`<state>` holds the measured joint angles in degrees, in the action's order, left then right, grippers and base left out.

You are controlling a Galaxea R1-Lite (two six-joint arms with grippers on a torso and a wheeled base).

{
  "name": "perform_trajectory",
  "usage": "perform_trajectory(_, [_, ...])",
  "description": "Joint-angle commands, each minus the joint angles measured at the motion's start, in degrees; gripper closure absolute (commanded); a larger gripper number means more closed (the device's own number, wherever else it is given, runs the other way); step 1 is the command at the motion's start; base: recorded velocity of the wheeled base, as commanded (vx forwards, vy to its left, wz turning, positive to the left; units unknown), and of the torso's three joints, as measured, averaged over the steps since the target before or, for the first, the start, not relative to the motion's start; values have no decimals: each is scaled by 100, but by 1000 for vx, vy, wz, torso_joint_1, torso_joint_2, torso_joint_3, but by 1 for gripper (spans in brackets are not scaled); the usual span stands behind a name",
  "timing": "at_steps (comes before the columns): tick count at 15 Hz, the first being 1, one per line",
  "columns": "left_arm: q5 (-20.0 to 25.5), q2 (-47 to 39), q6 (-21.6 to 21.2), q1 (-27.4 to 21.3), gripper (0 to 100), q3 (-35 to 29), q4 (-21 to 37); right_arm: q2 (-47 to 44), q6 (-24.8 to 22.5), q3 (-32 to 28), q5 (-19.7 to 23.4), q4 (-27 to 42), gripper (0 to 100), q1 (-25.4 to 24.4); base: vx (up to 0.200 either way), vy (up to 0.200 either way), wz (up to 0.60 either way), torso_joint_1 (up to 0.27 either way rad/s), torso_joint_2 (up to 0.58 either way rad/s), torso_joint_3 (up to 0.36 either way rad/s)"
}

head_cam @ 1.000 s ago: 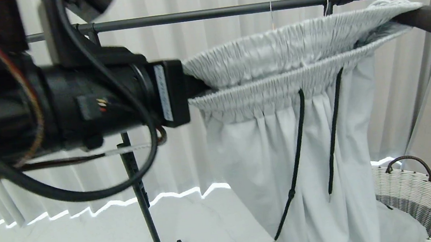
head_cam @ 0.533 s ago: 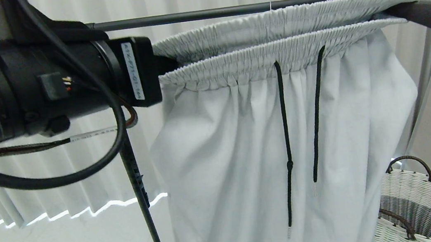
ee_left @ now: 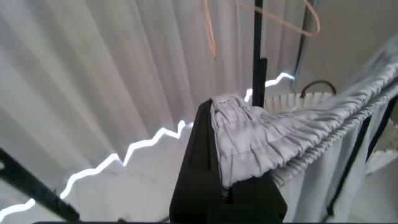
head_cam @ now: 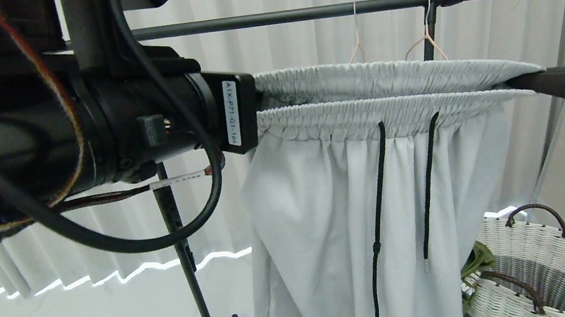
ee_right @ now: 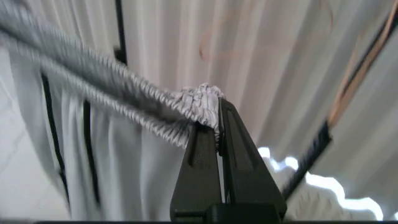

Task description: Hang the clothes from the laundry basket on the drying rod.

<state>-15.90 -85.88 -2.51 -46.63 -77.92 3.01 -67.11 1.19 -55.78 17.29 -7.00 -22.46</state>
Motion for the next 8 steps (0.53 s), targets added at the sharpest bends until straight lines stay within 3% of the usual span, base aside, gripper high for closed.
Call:
perform_trajectory(1, [-1, -368, -153, 5, 100, -144, -310, 603, -102, -205, 20, 585, 100, 162, 0, 0, 0, 0, 0, 0])
perform_trajectory(8, [8, -1308, -144, 163, 100, -970, -503, 1200, -93, -178, 794, 867, 100, -778, 0, 0, 0, 0, 0, 0])
